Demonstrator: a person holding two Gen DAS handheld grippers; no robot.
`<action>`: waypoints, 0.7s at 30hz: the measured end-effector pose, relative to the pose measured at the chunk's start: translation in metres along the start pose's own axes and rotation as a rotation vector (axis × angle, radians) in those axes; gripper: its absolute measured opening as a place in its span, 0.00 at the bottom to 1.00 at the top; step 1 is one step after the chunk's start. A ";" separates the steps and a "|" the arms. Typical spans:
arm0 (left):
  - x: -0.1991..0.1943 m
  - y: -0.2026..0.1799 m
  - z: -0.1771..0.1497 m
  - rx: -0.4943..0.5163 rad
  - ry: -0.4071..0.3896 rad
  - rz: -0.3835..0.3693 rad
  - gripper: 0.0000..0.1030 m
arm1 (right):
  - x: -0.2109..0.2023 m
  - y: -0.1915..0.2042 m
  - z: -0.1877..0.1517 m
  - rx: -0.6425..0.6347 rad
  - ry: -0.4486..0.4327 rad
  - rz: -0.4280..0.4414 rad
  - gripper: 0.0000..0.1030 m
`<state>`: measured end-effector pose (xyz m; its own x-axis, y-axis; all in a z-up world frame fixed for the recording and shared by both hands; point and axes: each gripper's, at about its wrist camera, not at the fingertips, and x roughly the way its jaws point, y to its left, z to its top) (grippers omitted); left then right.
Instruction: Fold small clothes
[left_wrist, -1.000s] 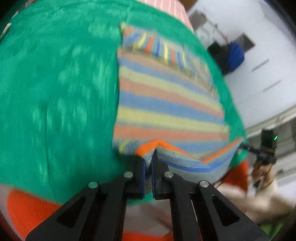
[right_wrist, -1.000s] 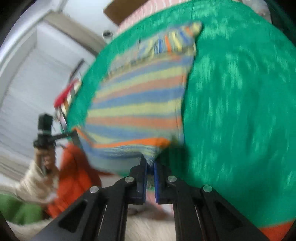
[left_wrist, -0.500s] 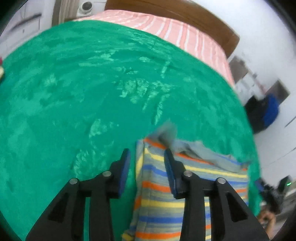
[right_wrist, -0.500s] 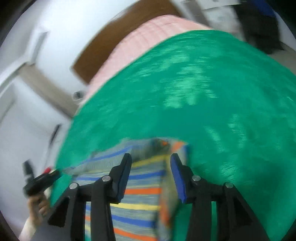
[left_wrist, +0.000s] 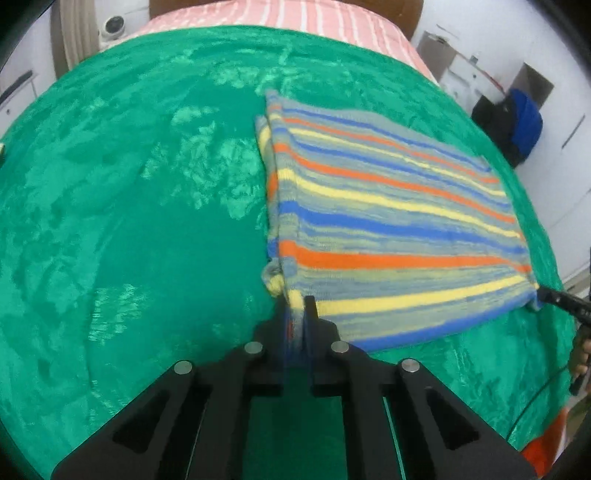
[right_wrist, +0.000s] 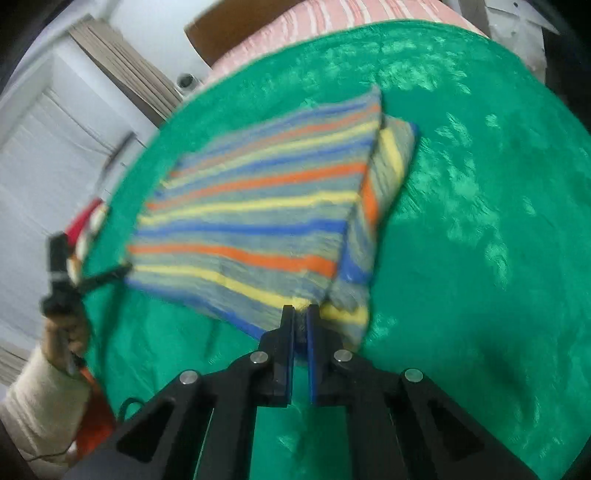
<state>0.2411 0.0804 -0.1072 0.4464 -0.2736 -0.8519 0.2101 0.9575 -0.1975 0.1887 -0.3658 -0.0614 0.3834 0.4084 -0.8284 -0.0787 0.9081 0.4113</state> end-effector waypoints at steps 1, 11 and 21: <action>-0.007 0.003 -0.003 0.017 0.000 -0.005 0.04 | -0.004 0.001 0.000 -0.014 -0.002 -0.010 0.05; -0.007 -0.005 -0.023 0.160 0.016 0.074 0.16 | 0.009 -0.016 -0.029 -0.019 0.009 -0.072 0.06; -0.065 -0.025 -0.091 0.128 -0.195 0.215 0.93 | -0.053 -0.002 -0.070 -0.021 -0.244 -0.152 0.58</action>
<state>0.1279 0.0823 -0.0911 0.6486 -0.0903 -0.7557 0.1951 0.9795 0.0504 0.1037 -0.3832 -0.0452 0.6022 0.2350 -0.7630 -0.0209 0.9600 0.2792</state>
